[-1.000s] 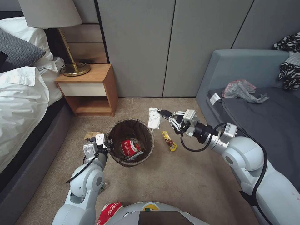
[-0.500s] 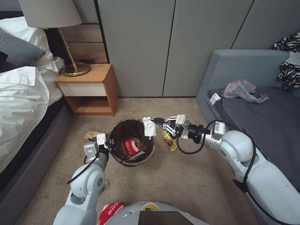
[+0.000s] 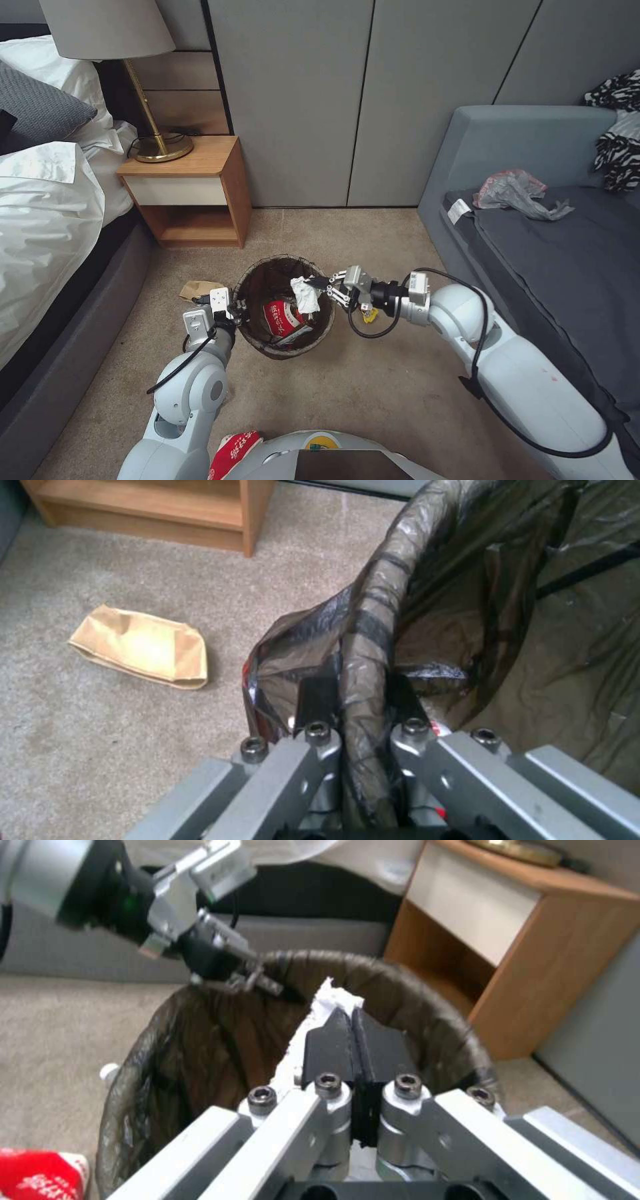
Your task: Pick up the trash bin, then pick up the garbage from the floor and place it into the trash bin.
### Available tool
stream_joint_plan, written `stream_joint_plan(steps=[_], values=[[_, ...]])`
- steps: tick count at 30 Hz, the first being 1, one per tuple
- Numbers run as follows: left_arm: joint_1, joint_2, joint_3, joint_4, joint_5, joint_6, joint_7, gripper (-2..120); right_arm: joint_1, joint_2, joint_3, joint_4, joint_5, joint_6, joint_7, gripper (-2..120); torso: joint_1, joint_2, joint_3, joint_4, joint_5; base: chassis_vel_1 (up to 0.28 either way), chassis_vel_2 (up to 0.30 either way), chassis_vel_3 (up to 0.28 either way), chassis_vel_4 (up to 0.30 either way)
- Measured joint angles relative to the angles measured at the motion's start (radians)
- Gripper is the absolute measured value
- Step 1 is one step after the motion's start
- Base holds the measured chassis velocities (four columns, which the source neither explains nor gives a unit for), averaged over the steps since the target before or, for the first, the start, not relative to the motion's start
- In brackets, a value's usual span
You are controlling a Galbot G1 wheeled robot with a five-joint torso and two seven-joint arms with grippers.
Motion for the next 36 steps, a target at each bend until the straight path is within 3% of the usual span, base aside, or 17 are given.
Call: stream_joint_plan(steps=[11, 12, 36], values=[[-0.015, 0.000, 0.001, 0.020, -0.006, 0.000, 0.002, 2, 0.051, 0.033, -0.096, -0.105, -0.061, 0.002, 0.016, -1, 0.000, 0.000, 0.000, 0.0000, 0.0000, 0.000, 0.000, 0.000, 0.000], [-0.019, 0.000, 0.001, 0.025, -0.007, 0.000, 0.002, 2, 0.061, 0.042, -0.107, -0.122, -0.066, 0.002, 0.021, 10, 0.000, 0.000, 0.000, 0.0000, 0.0000, 0.000, 0.000, 0.000, 0.000], [-0.022, 0.004, -0.002, 0.034, -0.025, 0.000, 0.002, 2, 0.066, 0.057, -0.094, -0.134, -0.064, 0.004, 0.036, 96, 0.000, 0.000, 0.000, 0.0000, 0.0001, 0.000, 0.000, 0.000, 0.000]])
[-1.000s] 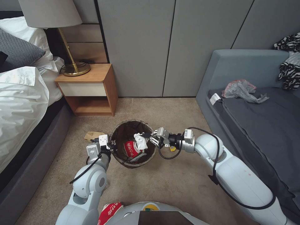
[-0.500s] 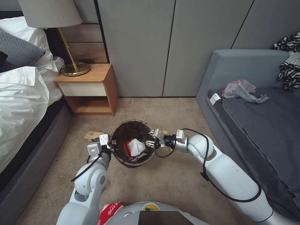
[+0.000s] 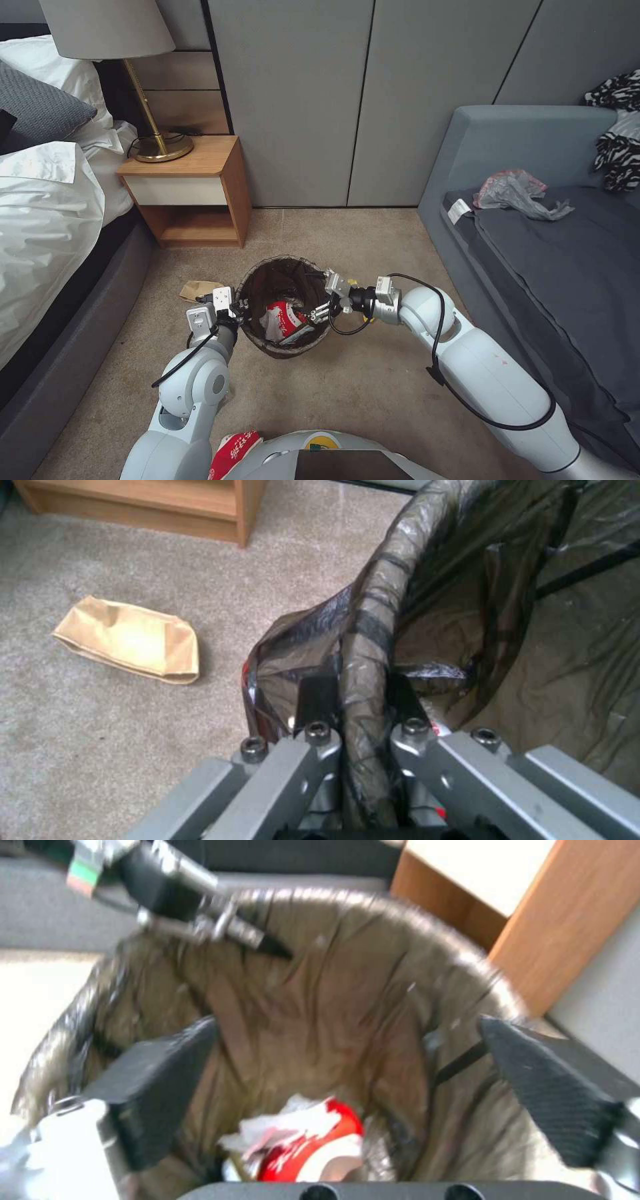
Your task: Pick up the trash bin, then pick up the garbage from the floor and place it into the trash bin.
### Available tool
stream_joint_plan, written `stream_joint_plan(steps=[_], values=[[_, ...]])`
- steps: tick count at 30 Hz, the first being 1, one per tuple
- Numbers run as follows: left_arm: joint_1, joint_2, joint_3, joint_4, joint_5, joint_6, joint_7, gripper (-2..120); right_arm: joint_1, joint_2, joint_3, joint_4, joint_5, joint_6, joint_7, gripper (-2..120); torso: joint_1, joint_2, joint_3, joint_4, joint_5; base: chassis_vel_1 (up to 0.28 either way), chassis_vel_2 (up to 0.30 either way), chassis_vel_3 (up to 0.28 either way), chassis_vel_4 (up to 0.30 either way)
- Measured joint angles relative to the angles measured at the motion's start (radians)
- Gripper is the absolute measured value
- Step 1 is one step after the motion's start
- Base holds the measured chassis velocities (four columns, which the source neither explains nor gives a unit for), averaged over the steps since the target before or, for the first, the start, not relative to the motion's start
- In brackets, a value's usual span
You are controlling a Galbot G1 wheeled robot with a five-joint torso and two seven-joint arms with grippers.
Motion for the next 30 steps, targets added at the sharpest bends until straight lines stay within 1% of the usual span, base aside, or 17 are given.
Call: stream_joint_plan(steps=[1, 5, 7, 8, 9, 11, 12, 14, 15, 18, 19, 20, 23, 24, 27, 28, 30], values=[[0.000, 0.001, -0.001, -0.001, 0.000, 0.000, 0.000, 2, -0.006, 0.000, 0.022, 0.020, 0.011, 0.003, 0.011, 99, 0.000, 0.000, 0.000, 0.0000, 0.0000, 0.000, 0.000, 0.000, 0.000], [-0.003, 0.001, -0.006, -0.003, 0.000, 0.000, -0.001, 2, -0.021, -0.002, 0.090, 0.071, 0.057, 0.008, 0.055, 100, 0.000, 0.000, 0.000, -0.0001, 0.0000, 0.000, 0.000, 0.000, 0.000], [-0.003, 0.001, -0.006, -0.004, 0.000, 0.000, -0.001, 2, -0.021, -0.003, 0.094, 0.074, 0.061, 0.008, 0.059, 100, 0.000, 0.000, 0.000, -0.0001, 0.0000, 0.000, 0.000, 0.000, 0.000], [-0.005, 0.001, -0.009, -0.005, 0.000, 0.000, -0.001, 2, -0.030, -0.007, 0.135, 0.111, 0.105, 0.009, 0.113, 100, 0.000, 0.000, 0.000, -0.0001, -0.0001, 0.000, 0.000, 0.000, 0.000], [-0.005, 0.001, -0.009, -0.005, 0.000, 0.000, -0.001, 2, -0.030, -0.007, 0.135, 0.111, 0.105, 0.009, 0.113, 100, 0.000, 0.000, 0.000, -0.0001, -0.0001, 0.000, 0.000, 0.000, 0.000], [-0.006, 0.001, -0.015, -0.007, 0.000, 0.000, -0.001, 2, -0.054, -0.012, 0.196, 0.161, 0.156, 0.001, 0.228, 100, 0.000, 0.000, 0.000, 0.0000, 0.0000, 0.000, 0.000, 0.000, 0.000], [-0.006, 0.001, -0.015, -0.007, 0.000, 0.000, -0.001, 2, -0.054, -0.012, 0.196, 0.161, 0.156, 0.001, 0.228, 100, 0.000, 0.000, 0.000, 0.0000, 0.0000, 0.000, 0.000, 0.000, 0.000], [-0.006, 0.002, -0.020, -0.009, 0.000, 0.000, -0.001, 2, -0.090, -0.008, 0.271, 0.204, 0.183, -0.018, 0.322, 100, 0.000, 0.000, 0.000, -0.0001, 0.0000, 0.000, 0.000, 0.000, 0.000], [-0.006, 0.002, -0.020, -0.009, 0.000, 0.000, -0.001, 2, -0.090, -0.008, 0.271, 0.204, 0.183, -0.018, 0.322, 100, 0.000, 0.000, 0.000, -0.0001, 0.0000, 0.000, 0.000, 0.000, 0.000], [-0.007, 0.004, -0.023, -0.011, 0.001, 0.000, -0.002, 2, -0.150, 0.009, 0.360, 0.257, 0.194, -0.069, 0.449, 100, 0.000, 0.000, 0.000, -0.0002, 0.0000, 0.000, 0.000, 0.000, 0.000], [-0.007, 0.005, -0.023, -0.012, 0.002, 0.000, -0.002, 2, -0.186, 0.028, 0.403, 0.281, 0.194, -0.121, 0.536, 100, 0.000, 0.000, 0.000, -0.0001, 0.0001, 0.000, 0.000, 0.000, 0.000], [-0.007, 0.005, -0.023, -0.012, 0.002, 0.000, -0.002, 2, -0.186, 0.028, 0.403, 0.281, 0.194, -0.121, 0.536, 100, 0.000, 0.000, 0.000, -0.0001, 0.0001, 0.000, 0.000, 0.000, 0.000], [-0.009, 0.006, -0.024, -0.013, 0.003, 0.000, -0.002, 2, -0.255, 0.081, 0.476, 0.300, 0.171, -0.172, 0.642, 100, 0.000, 0.000, 0.000, -0.0002, 0.0000, 0.000, 0.000, 0.000, 0.000], [-0.009, 0.006, -0.024, -0.013, 0.003, 0.000, -0.002, 2, -0.255, 0.081, 0.476, 0.300, 0.171, -0.172, 0.642, 100, 0.000, 0.000, 0.000, -0.0002, 0.0000, 0.000, 0.000, 0.000, 0.000], [-0.017, 0.007, -0.026, -0.013, 0.003, 0.000, -0.002, 2, -0.346, 0.179, 0.529, 0.299, 0.058, -0.153, 0.677, 100, 0.000, 0.000, 0.000, -0.0001, 0.0000, 0.000, 0.000, 0.000, 0.000], [-0.017, 0.007, -0.026, -0.013, 0.003, 0.000, -0.002, 2, -0.346, 0.179, 0.529, 0.299, 0.058, -0.153, 0.677, 100, 0.000, 0.000, 0.000, -0.0001, 0.0000, 0.000, 0.000, 0.000, 0.000], [-0.021, 0.008, -0.027, -0.010, 0.003, 0.000, -0.002, 2, -0.382, 0.231, 0.536, 0.291, 0.000, -0.133, 0.723, 100, 0.000, 0.000, 0.000, -0.0002, 0.0000, 0.000, 0.000, 0.000, 0.000]])
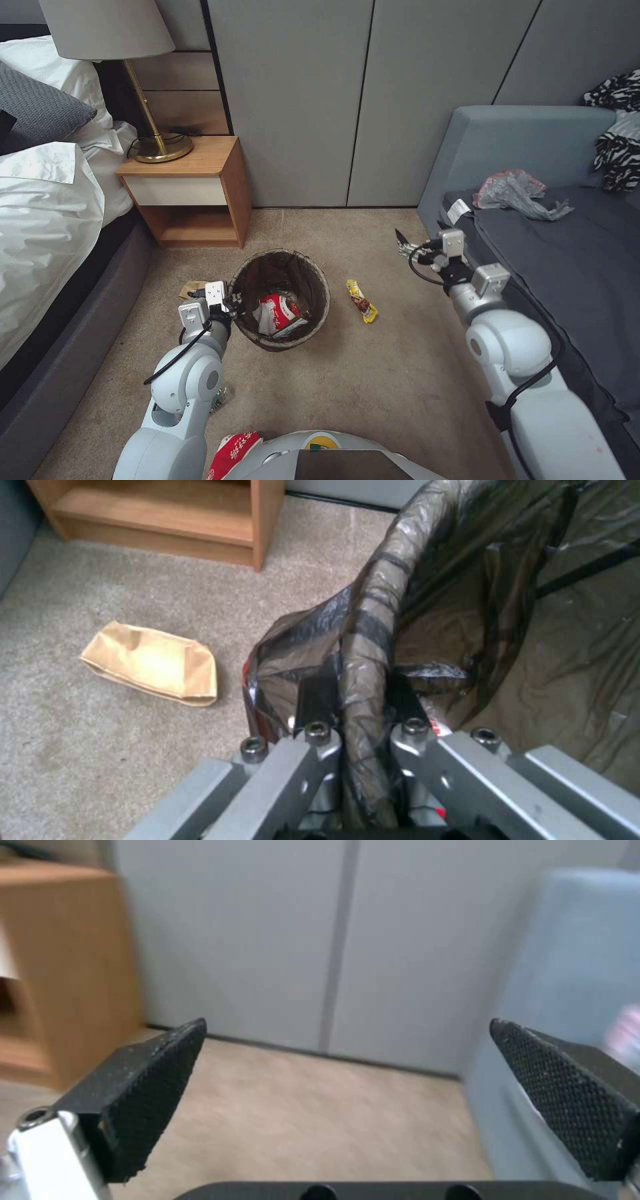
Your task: Pick up the trash bin, then pick up the garbage from the floor and place it into the trash bin.
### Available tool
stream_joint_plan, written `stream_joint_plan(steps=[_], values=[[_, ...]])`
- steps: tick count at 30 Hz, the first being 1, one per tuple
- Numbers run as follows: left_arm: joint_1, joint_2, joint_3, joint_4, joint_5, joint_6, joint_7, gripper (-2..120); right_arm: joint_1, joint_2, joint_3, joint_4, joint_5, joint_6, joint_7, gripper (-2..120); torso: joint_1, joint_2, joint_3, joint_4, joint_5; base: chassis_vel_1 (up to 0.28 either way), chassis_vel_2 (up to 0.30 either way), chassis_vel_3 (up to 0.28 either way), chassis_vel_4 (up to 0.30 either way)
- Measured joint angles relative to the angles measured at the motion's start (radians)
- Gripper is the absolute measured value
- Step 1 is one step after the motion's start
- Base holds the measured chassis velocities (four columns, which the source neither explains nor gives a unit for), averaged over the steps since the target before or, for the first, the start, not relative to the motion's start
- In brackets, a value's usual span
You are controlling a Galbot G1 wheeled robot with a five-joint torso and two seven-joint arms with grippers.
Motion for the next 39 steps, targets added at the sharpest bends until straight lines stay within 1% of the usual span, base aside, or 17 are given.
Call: stream_joint_plan(steps=[1, 4, 7, 13, 18, 26, 34, 39], values=[[0.000, 0.000, 0.000, 0.000, 0.000, 0.000, 0.000, 2, 0.000, 0.000, 0.000, 0.000, 0.000, 0.000, 0.000, 100, 0.000, 0.000, 0.000, 0.0000, 0.0000, 0.000, 0.000, 0.000, 0.000], [-0.002, 0.002, 0.000, 0.004, 0.000, 0.000, 0.000, 2, -0.035, 0.066, -0.005, -0.015, -0.051, 0.028, 0.090, 100, 0.000, 0.000, 0.000, 0.0004, -0.0001, 0.000, 0.000, 0.000, 0.000], [-0.002, 0.004, 0.000, 0.006, 0.000, 0.000, 0.001, 2, -0.048, 0.088, -0.007, -0.016, -0.057, 0.034, 0.118, 100, 0.000, 0.000, 0.000, 0.0004, -0.0001, 0.000, 0.000, 0.000, 0.000], [-0.003, 0.006, 0.000, 0.007, -0.001, 0.000, 0.001, 2, -0.074, 0.121, -0.009, -0.015, -0.108, 0.052, 0.118, 100, 0.000, 0.000, 0.000, 0.0002, -0.0001, 0.000, 0.000, 0.000, 0.000], [-0.002, 0.006, 0.003, 0.005, -0.001, 0.000, 0.000, 2, -0.083, 0.149, -0.025, -0.023, -0.170, 0.089, 0.104, 100, 0.000, 0.000, 0.000, 0.0002, -0.0002, 0.000, 0.000, 0.000, 0.000], [0.008, 0.007, 0.001, -0.005, -0.001, 0.000, 0.000, 2, -0.089, 0.163, -0.039, -0.021, -0.195, 0.097, 0.090, 100, 0.000, 0.000, 0.000, 0.0002, -0.0001, 0.000, 0.000, 0.000, 0.000], [0.014, 0.004, 0.001, -0.011, 0.001, 0.000, 0.000, 2, -0.092, 0.161, -0.041, -0.013, -0.195, 0.097, 0.088, 100, 0.000, 0.000, 0.000, 0.0001, 0.0000, 0.000, 0.000, 0.000, 0.000], [0.016, 0.004, 0.002, -0.015, 0.001, 0.000, 0.000, 2, -0.094, 0.155, -0.040, -0.009, -0.194, 0.097, 0.085, 100, 0.000, 0.000, 0.000, 0.0001, -0.0001, -0.066, 0.084, 0.083, -0.056]])
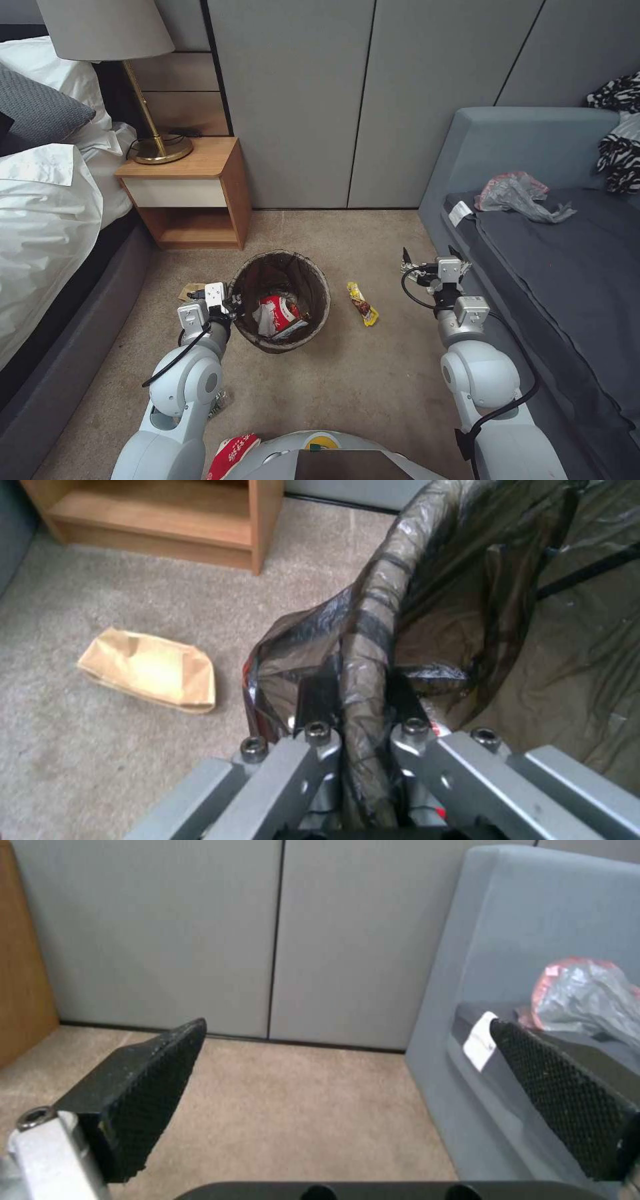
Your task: Pick up the trash bin, then pick up the garbage from the floor and place it into the trash bin.
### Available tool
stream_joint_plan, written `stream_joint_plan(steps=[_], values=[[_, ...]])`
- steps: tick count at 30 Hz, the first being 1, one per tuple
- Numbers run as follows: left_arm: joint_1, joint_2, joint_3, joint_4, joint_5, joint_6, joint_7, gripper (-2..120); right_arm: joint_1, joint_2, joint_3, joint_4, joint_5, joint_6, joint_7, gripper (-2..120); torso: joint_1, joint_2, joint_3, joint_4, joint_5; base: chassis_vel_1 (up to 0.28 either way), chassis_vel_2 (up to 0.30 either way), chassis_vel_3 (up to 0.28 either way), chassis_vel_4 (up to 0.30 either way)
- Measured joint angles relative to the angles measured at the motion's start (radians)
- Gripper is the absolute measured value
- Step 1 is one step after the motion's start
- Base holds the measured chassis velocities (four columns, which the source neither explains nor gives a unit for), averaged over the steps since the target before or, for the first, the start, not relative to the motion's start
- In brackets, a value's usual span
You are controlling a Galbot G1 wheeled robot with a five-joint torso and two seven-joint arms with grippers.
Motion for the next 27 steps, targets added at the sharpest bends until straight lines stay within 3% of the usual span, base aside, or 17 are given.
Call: stream_joint_plan(steps=[27], values=[[0.018, -0.005, 0.001, -0.029, 0.004, 0.000, -0.001, 2, -0.009, -0.010, 0.004, 0.021, 0.005, 0.002, -0.004, 100, 0.000, 0.000, 0.000, 0.0001, 0.0000, -0.168, 0.158, 0.163, -0.156]])
